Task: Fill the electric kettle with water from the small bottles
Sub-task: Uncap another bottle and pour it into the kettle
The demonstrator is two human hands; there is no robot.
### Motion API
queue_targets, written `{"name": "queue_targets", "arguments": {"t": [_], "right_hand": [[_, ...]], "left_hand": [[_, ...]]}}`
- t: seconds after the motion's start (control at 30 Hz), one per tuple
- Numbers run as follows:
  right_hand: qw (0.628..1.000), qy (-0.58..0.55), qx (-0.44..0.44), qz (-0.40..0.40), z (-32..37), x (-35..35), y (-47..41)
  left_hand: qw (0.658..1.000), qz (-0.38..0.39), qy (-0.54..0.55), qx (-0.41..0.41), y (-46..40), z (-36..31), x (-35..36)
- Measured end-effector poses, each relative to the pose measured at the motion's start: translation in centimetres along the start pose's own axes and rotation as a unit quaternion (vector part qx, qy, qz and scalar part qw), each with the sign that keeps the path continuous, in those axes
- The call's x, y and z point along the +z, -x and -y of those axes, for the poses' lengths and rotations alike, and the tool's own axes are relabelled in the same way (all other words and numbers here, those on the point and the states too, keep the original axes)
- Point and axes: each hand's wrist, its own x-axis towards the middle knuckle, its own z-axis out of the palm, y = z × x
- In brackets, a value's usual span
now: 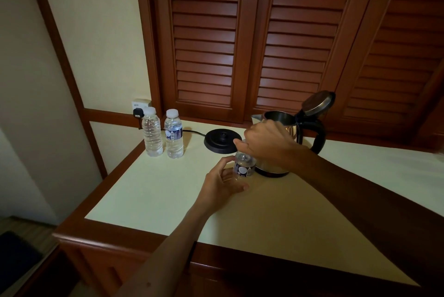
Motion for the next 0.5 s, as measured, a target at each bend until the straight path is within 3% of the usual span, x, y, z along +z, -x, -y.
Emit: {"name": "queue_targets", "arguments": {"t": [0.2, 0.27, 0.4, 0.5], "right_hand": [[0.996, -0.059, 0.061, -0.023, -0.1, 0.7, -0.1], [0.987, -0.141, 0.076, -0.033, -0.2, 1.8, 0.6], [0.927, -0.330, 0.137, -0.116, 0.6, 5.7, 2.5], [0.860, -0.472, 0.164, -0.107, 1.9, 7.8, 3.5]], "left_hand": [[1.000, -0.008, -0.006, 0.011, 0.1, 0.2, 0.0], [1.000, -0.011, 0.000, 0.010, 0.3, -0.2, 0.0], [0.999, -0.008, 0.041, -0.002, 0.3, -0.7, 0.1], [1.000, -0.011, -0.011, 0.005, 0.2, -0.4, 0.1]]}}
